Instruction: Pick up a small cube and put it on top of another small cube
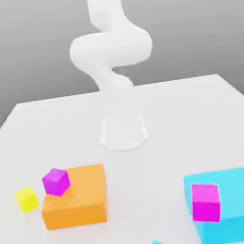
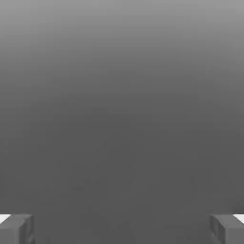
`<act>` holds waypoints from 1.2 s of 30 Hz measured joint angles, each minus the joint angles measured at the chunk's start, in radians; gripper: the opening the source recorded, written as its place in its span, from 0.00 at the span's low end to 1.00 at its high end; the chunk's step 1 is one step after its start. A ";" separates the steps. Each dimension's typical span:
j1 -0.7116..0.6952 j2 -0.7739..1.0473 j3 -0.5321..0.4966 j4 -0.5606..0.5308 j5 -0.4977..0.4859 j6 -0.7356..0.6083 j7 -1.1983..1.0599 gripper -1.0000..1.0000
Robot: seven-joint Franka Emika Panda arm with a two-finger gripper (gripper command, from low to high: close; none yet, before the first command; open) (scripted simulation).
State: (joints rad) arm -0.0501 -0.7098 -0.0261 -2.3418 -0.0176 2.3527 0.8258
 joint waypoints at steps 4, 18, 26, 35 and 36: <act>-0.081 0.150 -0.053 -0.069 -0.026 0.088 0.040 0.50; -0.331 0.658 -0.290 -0.303 0.017 0.384 0.083 0.50; -0.496 0.958 -0.198 -0.346 0.267 0.572 -0.078 0.50; -0.582 1.064 -0.097 -0.321 0.339 0.656 -0.134 0.00; -0.574 1.052 -0.107 -0.324 0.331 0.646 -0.128 0.00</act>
State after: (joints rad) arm -0.6241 0.3427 -0.1331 -2.6661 0.3135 2.9990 0.6983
